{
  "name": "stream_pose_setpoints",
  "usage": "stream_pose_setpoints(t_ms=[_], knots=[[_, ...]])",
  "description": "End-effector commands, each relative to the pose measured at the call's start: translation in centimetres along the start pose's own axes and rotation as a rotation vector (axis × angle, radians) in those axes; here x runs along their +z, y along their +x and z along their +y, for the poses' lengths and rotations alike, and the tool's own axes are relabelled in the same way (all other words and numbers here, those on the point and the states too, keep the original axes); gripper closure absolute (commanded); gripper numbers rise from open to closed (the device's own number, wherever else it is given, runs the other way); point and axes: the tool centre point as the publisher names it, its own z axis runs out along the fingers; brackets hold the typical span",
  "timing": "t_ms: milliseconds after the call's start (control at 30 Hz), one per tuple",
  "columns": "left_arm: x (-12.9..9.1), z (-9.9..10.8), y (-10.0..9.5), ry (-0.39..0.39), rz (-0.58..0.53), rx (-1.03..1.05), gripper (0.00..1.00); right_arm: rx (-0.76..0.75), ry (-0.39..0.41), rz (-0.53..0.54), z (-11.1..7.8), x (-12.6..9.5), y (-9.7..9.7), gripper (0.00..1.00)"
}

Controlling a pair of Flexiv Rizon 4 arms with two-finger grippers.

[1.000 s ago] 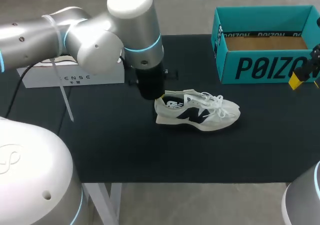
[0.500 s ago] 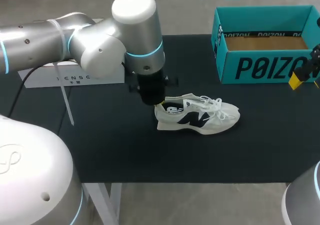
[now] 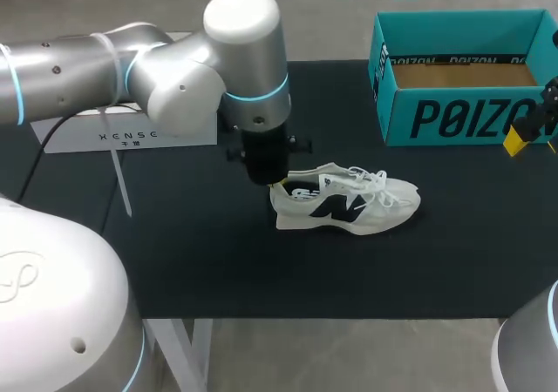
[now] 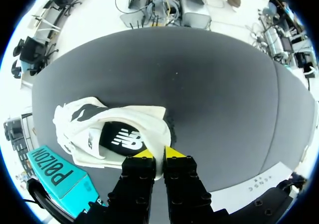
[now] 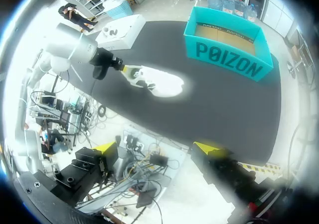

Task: Take the shoe out of the shoebox, open the shoe tongue, remove and reinsert the insole, then place the shoe into the shoebox

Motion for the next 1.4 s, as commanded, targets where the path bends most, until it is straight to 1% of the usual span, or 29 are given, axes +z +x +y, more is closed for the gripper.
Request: stream_pose_setpoints(t_ms=[33, 133, 167, 233, 267, 433, 600, 667, 733, 833, 900, 967, 1033, 1400], knots=[[0.4, 0.2, -0.4, -0.006, 0.009, -0.001, 1.0, 0.001, 0.005, 0.001, 0.2, 0.0, 0.0, 0.0], [0.3, 0.1, -0.5, -0.003, 0.021, 0.023, 1.0, 0.001, 0.005, 0.001, 0.2, 0.0, 0.0, 0.0], [0.3, 0.1, -0.6, 0.0, 0.028, 0.03, 0.84, 0.001, 0.005, 0.001, 0.2, 0.0, 0.0, 0.0], [0.3, 0.0, -0.6, 0.005, 0.022, 0.03, 0.11, 0.001, 0.005, 0.001, 0.2, 0.0, 0.0, 0.0], [0.2, 0.0, -0.5, -0.002, 0.022, 0.016, 0.0, 0.001, 0.005, 0.001, 0.2, 0.0, 0.0, 0.0], [-1.4, 0.3, 0.1, -0.037, 0.003, -0.025, 0.0, 0.001, 0.005, 0.001, 0.2, 0.0, 0.0, 0.0], [-4.7, 0.8, 1.4, -0.1, -0.025, -0.131, 0.0, 0.001, 0.005, 0.001, 0.2, 0.0, 0.0, 0.0], [-6.1, 0.9, 2.1, -0.109, -0.047, -0.178, 0.0, 0.001, 0.005, 0.001, 0.2, 0.0, 0.0, 0.0], [-7.2, 0.9, 2.8, -0.114, -0.062, -0.224, 0.0, 0.001, 0.005, 0.001, 0.2, 0.0, 0.0, 0.0], [-8.1, 0.6, 3.8, -0.111, -0.073, -0.288, 0.0, 0.001, 0.005, 0.001, 0.2, 0.0, 0.0, 0.0], [-8.4, 0.0, 4.6, -0.093, -0.111, -0.339, 0.0, 0.001, 0.005, 0.001, 0.2, 0.0, 0.0, 0.0], [-8.2, -0.7, 5.6, -0.031, -0.151, -0.412, 0.0, 0.001, 0.005, 0.001, 0.2, 0.0, 0.0, 0.0], [-7.7, -1.4, 7.0, 0.034, -0.243, -0.49, 0.0, 0.001, 0.005, 0.001, 0.2, 0.0, 0.0, 0.0], [-7.7, -1.4, 7.0, 0.034, -0.243, -0.49, 0.0, 0.001, 0.005, 0.001, 0.2, 0.0, 0.0, 0.0]])
